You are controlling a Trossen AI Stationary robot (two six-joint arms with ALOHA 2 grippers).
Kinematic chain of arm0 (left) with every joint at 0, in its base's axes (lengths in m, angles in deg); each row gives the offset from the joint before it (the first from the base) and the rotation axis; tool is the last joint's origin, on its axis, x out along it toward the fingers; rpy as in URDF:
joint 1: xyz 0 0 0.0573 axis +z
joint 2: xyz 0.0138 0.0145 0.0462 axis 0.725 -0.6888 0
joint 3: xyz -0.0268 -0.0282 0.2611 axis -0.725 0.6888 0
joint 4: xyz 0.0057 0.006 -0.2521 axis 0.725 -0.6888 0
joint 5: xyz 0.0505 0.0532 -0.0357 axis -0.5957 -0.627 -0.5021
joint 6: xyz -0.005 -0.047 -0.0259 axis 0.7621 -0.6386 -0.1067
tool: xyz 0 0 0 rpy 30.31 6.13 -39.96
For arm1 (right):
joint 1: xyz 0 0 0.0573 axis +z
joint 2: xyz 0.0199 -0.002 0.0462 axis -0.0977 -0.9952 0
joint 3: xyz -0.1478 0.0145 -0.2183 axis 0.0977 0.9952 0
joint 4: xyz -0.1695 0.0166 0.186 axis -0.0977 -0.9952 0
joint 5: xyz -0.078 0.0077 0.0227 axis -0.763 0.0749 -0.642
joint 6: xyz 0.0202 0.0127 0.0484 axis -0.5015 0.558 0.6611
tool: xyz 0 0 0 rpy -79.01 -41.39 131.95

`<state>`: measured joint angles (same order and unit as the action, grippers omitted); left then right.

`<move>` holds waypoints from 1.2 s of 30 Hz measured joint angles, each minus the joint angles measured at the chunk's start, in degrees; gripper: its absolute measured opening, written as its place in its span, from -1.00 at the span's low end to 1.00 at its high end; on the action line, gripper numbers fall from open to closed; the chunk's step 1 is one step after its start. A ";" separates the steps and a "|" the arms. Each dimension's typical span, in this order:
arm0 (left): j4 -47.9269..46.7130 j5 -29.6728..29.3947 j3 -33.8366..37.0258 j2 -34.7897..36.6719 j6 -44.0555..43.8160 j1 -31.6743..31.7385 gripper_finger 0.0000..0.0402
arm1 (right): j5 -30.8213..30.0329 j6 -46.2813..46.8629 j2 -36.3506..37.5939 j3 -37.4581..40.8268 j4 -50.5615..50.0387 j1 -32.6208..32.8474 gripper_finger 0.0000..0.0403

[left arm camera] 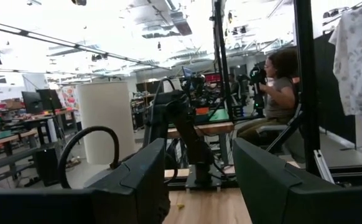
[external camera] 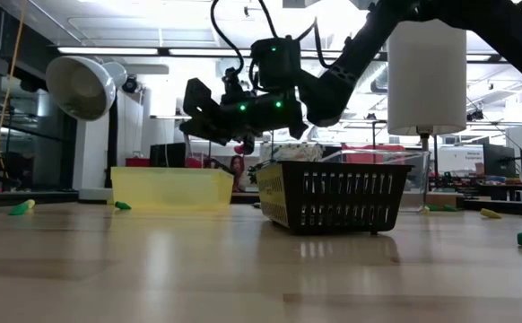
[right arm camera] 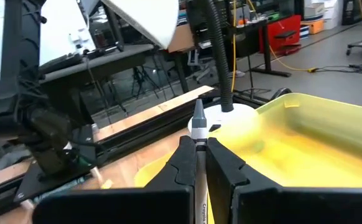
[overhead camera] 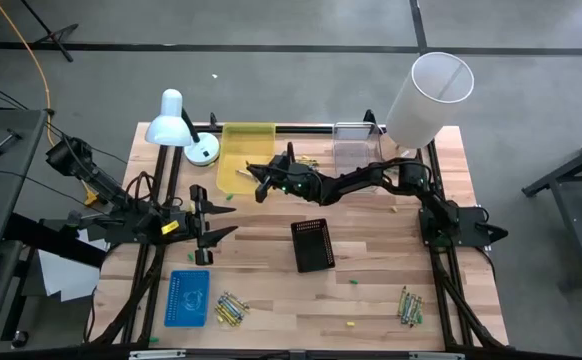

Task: Sort crayons
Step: Put the gray crayon into the yellow transparent bin

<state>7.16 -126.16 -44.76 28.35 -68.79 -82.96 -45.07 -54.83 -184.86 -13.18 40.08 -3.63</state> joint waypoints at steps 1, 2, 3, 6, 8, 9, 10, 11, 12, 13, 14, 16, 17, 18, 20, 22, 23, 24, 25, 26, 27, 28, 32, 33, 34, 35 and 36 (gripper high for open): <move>-0.05 0.00 0.00 0.00 -0.01 0.00 -0.13 | 0.35 -0.39 0.17 0.02 -0.11 0.00 -0.98; -0.33 0.00 0.00 0.00 -0.11 0.00 -0.13 | 1.21 -1.01 0.73 0.08 -1.22 0.00 -0.98; -0.80 -0.01 0.00 0.00 -0.61 -0.05 -0.13 | 1.86 -1.88 1.57 0.09 -2.51 -0.11 -0.98; -2.23 -0.04 0.00 0.00 -1.53 -0.36 -0.13 | 2.59 -5.06 6.03 0.11 -9.54 -0.20 -0.98; -2.83 -0.14 0.00 0.00 -1.57 -0.69 -0.13 | 2.78 -8.07 9.63 0.11 -16.59 -0.20 -0.98; -2.95 -0.43 0.00 0.00 -1.66 -0.91 -0.13 | 3.05 -9.37 11.41 0.11 -20.60 -0.18 -0.98; -2.96 -0.91 0.00 0.00 -2.08 -1.17 -0.13 | 3.48 -10.48 13.22 0.26 -24.98 0.14 -0.98; -2.92 -1.20 0.00 0.00 -2.56 -1.41 -0.13 | 3.88 -11.35 15.03 1.08 -26.96 0.54 -0.98; -2.92 -1.29 0.00 0.00 -2.87 -1.66 -0.13 | 4.03 -12.35 17.29 2.89 -28.56 1.17 -0.98; -2.94 -1.38 0.00 0.00 -3.06 -1.95 -0.13 | 3.99 -12.99 19.49 5.21 -29.13 2.00 -0.98; -2.93 -1.36 0.00 0.00 -3.10 -2.26 -0.13 | 3.97 -13.34 21.91 8.08 -28.79 2.92 -0.98; -2.76 -1.38 0.00 0.00 -3.08 -2.86 -0.13 | 1.74 -11.95 27.16 15.60 -27.53 5.16 -0.99; -2.73 -1.45 0.00 0.00 -3.08 -3.11 -0.13 | 0.01 -10.89 29.86 19.76 -25.80 6.41 -0.99; -2.58 -1.68 0.00 0.00 -3.07 -3.14 -0.13 | -2.67 -10.74 32.43 23.97 -22.32 7.79 -0.99; -2.32 -2.39 0.00 0.00 -1.95 -2.93 -0.13 | -8.14 -11.50 37.33 31.53 -14.36 10.38 -0.99; -2.30 -4.23 0.00 0.00 0.82 -2.20 -0.13 | -11.25 -13.06 42.02 37.38 -7.36 12.01 -0.99; -2.27 -5.40 0.00 0.00 2.04 -1.69 -0.13 | -11.67 -13.73 44.30 39.51 -5.25 12.20 -0.99; -2.54 -6.55 0.00 0.00 3.12 -1.10 -0.13 | -11.69 -14.23 46.69 41.24 -4.09 12.00 -0.99; -2.73 -7.87 0.00 -0.01 4.00 -0.33 -0.13 | -12.20 -14.97 49.10 42.65 -3.74 11.66 -0.99; -2.63 -8.63 -0.02 -0.18 5.04 0.62 -0.13 | -12.26 -15.63 51.17 43.36 -3.65 11.21 -0.99; -2.64 -9.35 -0.01 -0.27 6.46 1.71 -0.13 | -12.34 -16.56 53.22 44.14 -3.79 10.68 -0.99; -2.57 -9.61 0.02 -0.28 8.37 3.22 -0.13 | -12.27 -17.75 54.84 44.57 -3.78 10.12 -0.99; -2.17 -9.60 0.00 -0.11 14.21 10.30 -0.13 | -11.51 -25.46 59.36 45.05 -3.83 6.78 -0.99; -2.17 -9.60 0.00 -0.02 15.43 12.37 -0.13 | -11.44 -27.83 59.78 44.99 -3.46 5.57 -0.99; -2.06 -9.64 0.00 0.00 16.54 14.58 -0.13 | -11.43 -30.16 60.24 44.94 -3.82 4.38 -0.99; -2.12 -9.59 0.00 0.00 17.76 16.94 -0.13 | -11.46 -32.47 60.41 44.89 -3.93 3.01 -0.99; -2.16 -8.98 0.00 0.00 19.20 19.63 -0.13 | -11.37 -34.66 60.38 44.59 -3.86 1.53 -0.99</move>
<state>5.00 -135.13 -44.76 28.35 -49.59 -63.33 -56.45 -89.49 -124.47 31.41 36.22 -2.10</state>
